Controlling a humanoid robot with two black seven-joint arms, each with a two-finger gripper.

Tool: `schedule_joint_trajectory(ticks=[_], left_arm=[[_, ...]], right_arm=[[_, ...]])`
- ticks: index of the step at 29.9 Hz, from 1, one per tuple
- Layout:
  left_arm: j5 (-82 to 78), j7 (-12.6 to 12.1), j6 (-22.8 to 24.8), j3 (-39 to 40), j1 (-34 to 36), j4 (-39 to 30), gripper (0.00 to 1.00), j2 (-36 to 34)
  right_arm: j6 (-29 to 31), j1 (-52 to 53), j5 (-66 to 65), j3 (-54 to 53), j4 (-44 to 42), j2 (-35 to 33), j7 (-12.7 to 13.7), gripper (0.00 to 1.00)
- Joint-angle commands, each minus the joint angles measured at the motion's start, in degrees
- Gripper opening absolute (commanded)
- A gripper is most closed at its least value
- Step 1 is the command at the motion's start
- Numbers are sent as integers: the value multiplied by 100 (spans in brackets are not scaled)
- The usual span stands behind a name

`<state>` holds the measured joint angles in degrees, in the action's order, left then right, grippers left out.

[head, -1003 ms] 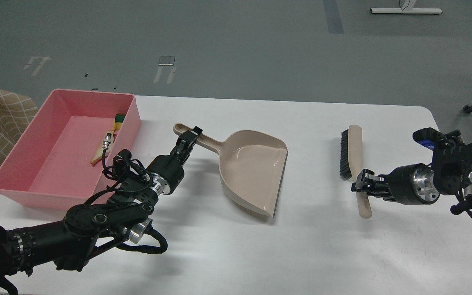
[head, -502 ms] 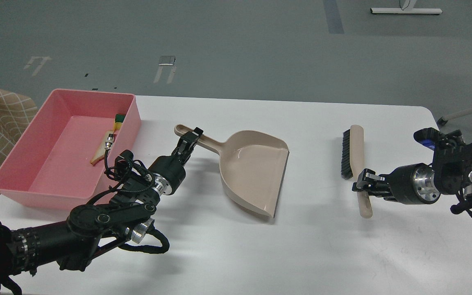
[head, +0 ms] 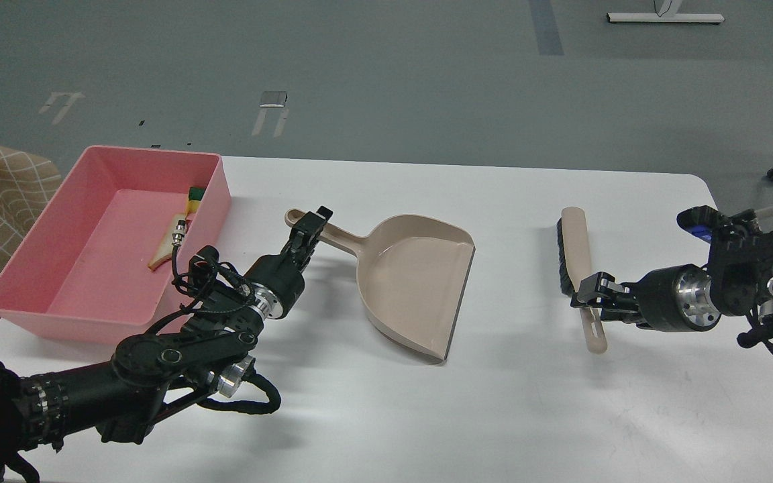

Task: Sweep and dump garbage into bin
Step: 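Lower the brush onto the table with the right gripper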

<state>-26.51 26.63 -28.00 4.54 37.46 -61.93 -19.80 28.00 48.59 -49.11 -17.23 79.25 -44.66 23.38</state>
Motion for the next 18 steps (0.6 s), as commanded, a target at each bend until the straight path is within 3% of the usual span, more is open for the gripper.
schedule_joint_trajectory(ticks=[1,7,18], left_arm=[[5,44,0,12,-11,-20,95,46],[-4,9,0,12,-37,-126,98,55],[-4,9,0,3,-186,-275,98,37]], right_arm=[[0,1,-2,0,20,-16,0,90],[0,28,-2,9,64,-86,35,96],[0,230,-2,0,161,-377,149,96]])
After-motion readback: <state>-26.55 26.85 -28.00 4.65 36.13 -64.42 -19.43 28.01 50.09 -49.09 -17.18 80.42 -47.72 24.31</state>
